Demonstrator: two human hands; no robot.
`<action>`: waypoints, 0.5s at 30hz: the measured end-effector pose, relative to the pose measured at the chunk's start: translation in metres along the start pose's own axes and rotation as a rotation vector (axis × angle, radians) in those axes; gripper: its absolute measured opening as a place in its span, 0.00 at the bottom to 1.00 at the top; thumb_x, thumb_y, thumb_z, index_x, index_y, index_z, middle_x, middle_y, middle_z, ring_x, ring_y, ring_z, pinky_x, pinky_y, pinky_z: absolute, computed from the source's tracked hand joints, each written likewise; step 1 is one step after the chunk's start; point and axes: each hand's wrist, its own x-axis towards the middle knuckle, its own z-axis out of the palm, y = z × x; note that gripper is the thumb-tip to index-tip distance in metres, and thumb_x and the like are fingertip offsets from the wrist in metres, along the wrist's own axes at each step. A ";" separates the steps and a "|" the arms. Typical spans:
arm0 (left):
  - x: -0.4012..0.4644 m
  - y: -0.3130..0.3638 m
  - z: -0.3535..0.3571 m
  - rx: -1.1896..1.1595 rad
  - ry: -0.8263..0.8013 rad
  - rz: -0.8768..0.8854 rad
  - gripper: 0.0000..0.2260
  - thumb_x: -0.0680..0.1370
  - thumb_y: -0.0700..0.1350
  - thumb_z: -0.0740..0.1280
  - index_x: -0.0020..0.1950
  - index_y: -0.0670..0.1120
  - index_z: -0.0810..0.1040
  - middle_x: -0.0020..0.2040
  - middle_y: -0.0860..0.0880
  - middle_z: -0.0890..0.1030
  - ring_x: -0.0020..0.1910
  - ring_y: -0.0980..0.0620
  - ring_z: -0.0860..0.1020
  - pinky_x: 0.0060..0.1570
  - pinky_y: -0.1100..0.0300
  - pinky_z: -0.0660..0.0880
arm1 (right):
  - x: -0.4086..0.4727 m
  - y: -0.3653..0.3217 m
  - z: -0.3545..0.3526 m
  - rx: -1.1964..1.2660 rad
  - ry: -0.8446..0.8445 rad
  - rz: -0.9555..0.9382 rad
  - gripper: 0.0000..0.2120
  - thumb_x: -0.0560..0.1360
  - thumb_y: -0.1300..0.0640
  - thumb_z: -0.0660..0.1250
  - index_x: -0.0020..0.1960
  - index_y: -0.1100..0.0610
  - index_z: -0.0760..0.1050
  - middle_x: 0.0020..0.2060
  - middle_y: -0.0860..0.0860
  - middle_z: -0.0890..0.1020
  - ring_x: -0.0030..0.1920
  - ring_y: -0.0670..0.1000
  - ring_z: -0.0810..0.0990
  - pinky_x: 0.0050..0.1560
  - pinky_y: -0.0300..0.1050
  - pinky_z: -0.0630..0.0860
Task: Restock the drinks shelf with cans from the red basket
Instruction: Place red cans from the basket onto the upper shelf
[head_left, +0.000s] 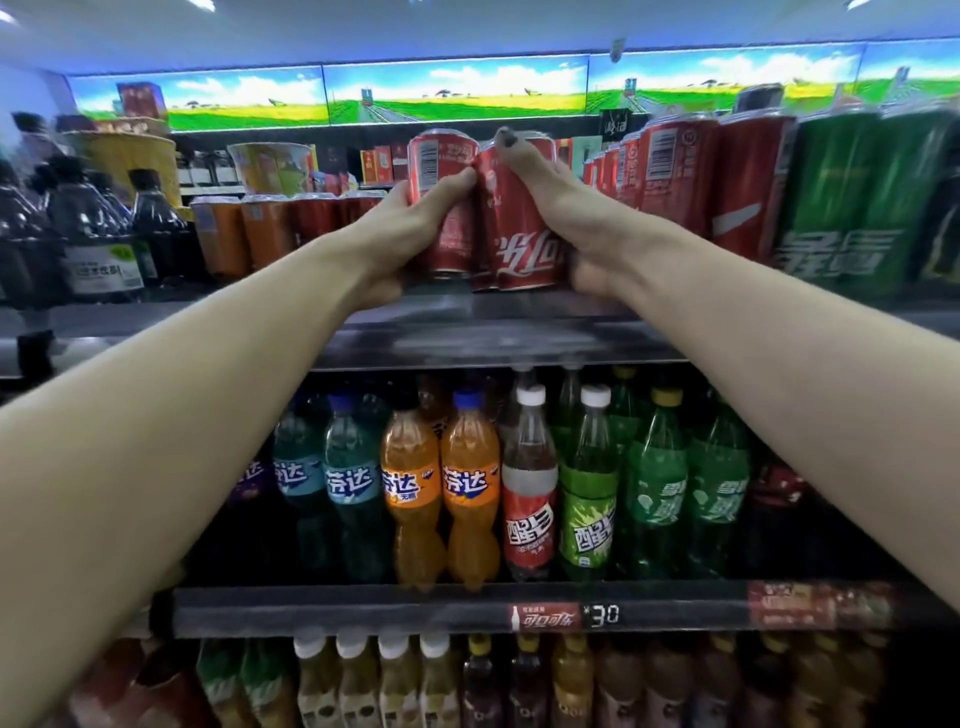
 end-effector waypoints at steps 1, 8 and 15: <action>0.001 -0.002 -0.001 0.001 -0.009 -0.004 0.22 0.85 0.55 0.65 0.73 0.44 0.73 0.60 0.43 0.86 0.58 0.45 0.85 0.56 0.50 0.84 | 0.001 0.000 -0.001 -0.021 0.014 -0.003 0.30 0.77 0.41 0.71 0.71 0.56 0.69 0.57 0.62 0.84 0.56 0.63 0.85 0.55 0.67 0.81; 0.003 -0.007 -0.013 0.108 -0.055 -0.101 0.28 0.82 0.52 0.69 0.78 0.49 0.61 0.64 0.43 0.83 0.59 0.49 0.85 0.58 0.53 0.83 | 0.003 0.010 -0.012 -0.212 0.138 -0.002 0.34 0.72 0.43 0.78 0.69 0.55 0.67 0.54 0.58 0.84 0.49 0.56 0.87 0.49 0.58 0.85; -0.001 -0.004 -0.012 0.115 -0.021 -0.148 0.29 0.77 0.43 0.76 0.74 0.52 0.66 0.61 0.45 0.84 0.56 0.49 0.86 0.55 0.53 0.84 | 0.002 0.008 -0.020 -0.270 0.186 0.008 0.23 0.71 0.46 0.79 0.60 0.57 0.79 0.48 0.54 0.88 0.48 0.53 0.88 0.52 0.55 0.85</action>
